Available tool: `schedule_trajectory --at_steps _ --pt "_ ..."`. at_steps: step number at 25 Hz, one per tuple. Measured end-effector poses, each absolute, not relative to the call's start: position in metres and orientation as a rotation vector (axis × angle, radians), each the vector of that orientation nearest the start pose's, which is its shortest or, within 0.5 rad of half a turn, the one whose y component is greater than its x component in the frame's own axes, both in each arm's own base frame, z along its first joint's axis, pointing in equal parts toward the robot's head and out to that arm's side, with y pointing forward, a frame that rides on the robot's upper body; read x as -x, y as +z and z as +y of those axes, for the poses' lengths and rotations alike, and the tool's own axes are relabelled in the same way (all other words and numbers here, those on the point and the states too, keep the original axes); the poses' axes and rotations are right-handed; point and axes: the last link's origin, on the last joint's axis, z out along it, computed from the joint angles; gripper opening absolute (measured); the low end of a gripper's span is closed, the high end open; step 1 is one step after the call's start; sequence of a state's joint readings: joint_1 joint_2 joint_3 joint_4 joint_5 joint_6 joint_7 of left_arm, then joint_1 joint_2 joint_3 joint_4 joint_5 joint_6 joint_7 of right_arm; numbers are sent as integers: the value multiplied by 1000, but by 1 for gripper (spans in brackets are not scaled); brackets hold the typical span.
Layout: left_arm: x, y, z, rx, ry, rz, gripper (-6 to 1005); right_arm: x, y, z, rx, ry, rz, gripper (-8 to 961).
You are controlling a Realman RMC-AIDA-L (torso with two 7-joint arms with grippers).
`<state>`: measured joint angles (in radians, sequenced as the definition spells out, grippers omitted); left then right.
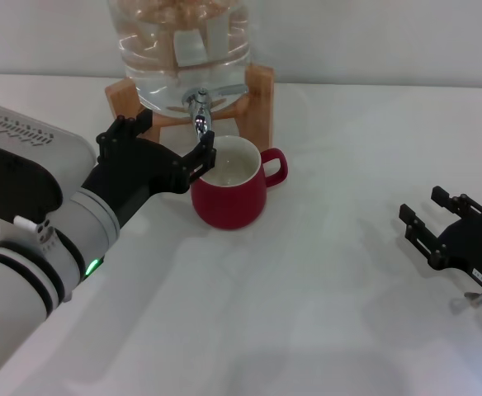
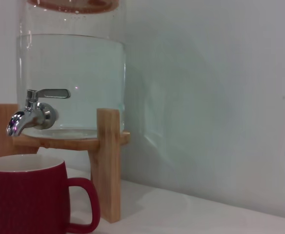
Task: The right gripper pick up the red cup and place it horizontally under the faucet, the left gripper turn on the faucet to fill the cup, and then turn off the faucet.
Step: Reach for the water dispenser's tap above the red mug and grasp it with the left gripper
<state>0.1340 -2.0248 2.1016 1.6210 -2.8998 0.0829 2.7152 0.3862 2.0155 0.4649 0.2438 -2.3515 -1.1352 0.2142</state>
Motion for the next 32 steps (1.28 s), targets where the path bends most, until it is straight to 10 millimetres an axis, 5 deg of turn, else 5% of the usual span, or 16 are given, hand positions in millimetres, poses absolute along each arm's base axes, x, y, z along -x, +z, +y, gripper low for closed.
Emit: schedule_trajectory --at_steps 32 --pt "182 -22 261 1983 -319 -692 875 -317 -63 297 2044 664 476 543"
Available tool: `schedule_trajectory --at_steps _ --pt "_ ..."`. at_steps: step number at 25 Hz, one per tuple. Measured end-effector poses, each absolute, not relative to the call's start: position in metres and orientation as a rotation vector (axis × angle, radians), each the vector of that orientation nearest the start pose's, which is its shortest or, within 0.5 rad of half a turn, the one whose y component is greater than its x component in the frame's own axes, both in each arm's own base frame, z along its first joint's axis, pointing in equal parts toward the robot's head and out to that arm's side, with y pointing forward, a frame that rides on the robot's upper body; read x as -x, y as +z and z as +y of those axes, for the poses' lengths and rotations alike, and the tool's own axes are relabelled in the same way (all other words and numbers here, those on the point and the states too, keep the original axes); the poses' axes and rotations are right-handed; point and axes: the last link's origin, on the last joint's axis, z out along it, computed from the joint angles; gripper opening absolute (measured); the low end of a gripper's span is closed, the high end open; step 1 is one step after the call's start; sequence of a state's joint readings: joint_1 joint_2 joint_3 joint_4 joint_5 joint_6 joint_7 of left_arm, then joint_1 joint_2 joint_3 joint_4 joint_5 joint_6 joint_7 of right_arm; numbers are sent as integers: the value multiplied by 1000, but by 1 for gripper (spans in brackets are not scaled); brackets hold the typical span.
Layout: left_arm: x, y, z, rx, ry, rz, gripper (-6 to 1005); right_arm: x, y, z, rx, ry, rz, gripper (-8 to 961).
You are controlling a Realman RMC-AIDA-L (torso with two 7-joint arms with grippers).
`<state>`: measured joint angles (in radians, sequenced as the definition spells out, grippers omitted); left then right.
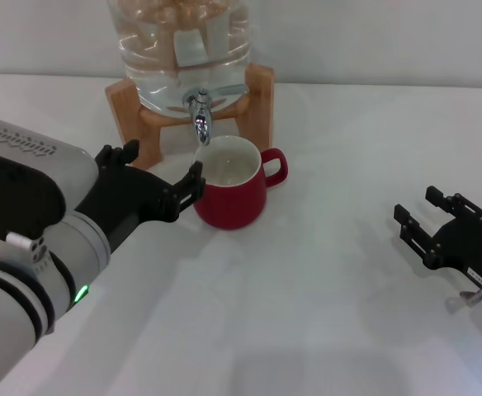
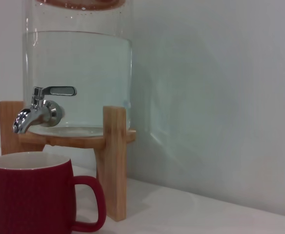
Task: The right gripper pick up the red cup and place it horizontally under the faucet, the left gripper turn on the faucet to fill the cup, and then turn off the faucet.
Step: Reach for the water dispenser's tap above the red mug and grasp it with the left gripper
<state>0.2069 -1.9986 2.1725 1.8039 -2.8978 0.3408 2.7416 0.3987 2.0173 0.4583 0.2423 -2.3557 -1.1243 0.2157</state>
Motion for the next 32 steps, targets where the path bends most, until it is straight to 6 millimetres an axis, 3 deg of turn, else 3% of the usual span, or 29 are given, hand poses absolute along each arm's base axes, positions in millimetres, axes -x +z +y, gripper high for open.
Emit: schedule_trajectory --at_steps 10,20,32 --pt "172 -16 265 1998 -277 -642 875 -316 -62 300 2039 660 479 543" --pt "182 -19 271 1981 -273 -654 875 -316 -62 302 2039 658 476 543" --pt "192 -18 257 1905 -503 -539 875 -318 -60 302 2038 651 476 543"
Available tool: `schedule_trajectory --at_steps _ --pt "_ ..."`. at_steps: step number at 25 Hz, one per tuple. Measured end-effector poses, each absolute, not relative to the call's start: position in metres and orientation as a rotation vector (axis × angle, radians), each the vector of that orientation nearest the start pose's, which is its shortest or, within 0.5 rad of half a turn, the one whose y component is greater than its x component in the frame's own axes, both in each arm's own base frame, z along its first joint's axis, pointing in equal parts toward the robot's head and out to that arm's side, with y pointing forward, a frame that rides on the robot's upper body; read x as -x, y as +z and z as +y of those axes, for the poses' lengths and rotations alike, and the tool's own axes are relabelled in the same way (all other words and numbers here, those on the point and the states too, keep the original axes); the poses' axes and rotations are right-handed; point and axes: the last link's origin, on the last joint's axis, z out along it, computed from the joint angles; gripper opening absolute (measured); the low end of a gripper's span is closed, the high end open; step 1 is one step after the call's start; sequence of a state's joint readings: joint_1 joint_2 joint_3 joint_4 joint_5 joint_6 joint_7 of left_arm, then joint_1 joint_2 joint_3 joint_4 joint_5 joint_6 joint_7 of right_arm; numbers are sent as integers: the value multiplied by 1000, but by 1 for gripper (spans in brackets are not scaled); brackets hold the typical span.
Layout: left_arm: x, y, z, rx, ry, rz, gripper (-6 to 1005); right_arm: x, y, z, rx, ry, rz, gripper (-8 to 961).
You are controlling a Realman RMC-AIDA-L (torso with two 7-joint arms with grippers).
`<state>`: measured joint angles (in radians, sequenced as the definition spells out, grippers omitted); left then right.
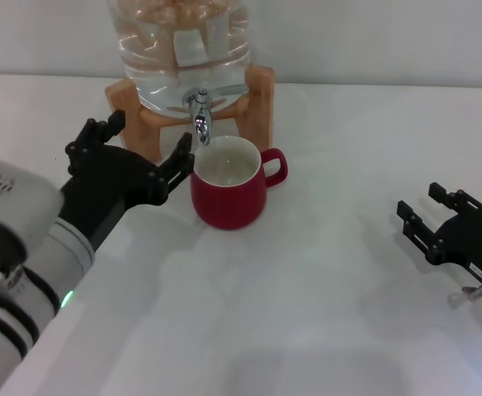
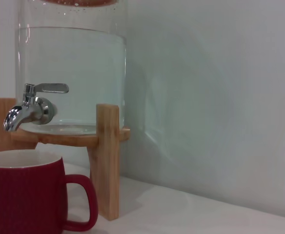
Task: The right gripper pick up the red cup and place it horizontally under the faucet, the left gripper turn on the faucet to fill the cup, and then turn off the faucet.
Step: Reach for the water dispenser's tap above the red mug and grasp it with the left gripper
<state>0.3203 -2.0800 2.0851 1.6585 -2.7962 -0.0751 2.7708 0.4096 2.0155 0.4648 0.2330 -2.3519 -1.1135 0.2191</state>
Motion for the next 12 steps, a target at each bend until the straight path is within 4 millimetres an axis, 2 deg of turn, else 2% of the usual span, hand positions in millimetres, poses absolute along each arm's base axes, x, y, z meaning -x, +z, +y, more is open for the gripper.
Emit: schedule_trajectory --at_steps 12 --pt "205 -12 251 1882 -759 -412 875 -322 -57 303 2031 647 502 543"
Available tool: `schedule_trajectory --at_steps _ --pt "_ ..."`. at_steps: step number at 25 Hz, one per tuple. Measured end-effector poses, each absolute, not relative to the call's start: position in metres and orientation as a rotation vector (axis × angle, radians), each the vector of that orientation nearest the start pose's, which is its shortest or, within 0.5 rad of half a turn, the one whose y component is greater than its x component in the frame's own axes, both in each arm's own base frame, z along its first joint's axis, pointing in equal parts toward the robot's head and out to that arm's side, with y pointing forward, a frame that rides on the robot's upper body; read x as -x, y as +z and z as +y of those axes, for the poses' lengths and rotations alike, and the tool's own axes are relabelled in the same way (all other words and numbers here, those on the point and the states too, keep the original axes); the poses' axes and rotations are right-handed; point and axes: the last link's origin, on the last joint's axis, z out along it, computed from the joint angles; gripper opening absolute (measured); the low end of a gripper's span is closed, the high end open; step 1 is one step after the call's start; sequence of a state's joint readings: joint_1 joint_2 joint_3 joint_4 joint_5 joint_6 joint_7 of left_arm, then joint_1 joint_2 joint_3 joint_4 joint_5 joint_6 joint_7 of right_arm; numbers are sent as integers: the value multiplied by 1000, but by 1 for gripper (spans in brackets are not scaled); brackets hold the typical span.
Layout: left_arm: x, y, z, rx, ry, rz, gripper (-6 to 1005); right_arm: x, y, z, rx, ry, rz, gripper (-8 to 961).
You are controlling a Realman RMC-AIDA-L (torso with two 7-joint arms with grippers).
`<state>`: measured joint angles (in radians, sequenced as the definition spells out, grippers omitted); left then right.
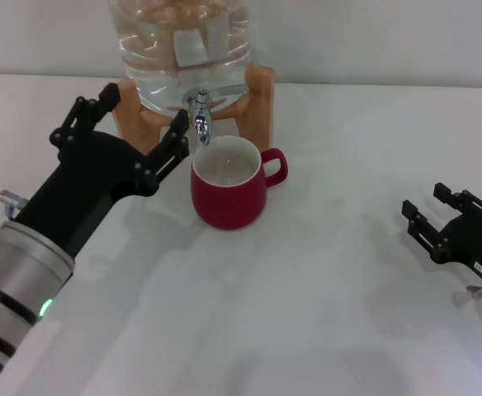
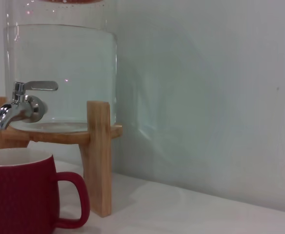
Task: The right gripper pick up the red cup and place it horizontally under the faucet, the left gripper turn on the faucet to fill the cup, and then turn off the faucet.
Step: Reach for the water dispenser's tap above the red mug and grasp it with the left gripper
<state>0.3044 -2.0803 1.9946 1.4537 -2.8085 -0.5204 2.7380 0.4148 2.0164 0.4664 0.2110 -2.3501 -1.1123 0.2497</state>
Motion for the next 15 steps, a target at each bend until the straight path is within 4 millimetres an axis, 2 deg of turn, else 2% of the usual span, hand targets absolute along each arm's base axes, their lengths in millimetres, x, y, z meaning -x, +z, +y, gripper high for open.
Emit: schedule_trajectory --at_steps 8,15 --pt "218 -11 253 1876 -920 -335 875 -321 -58 306 2034 641 500 543" --pt "232 -5 268 1853 -1110 -352 875 -322 -57 308 2026 630 508 543"
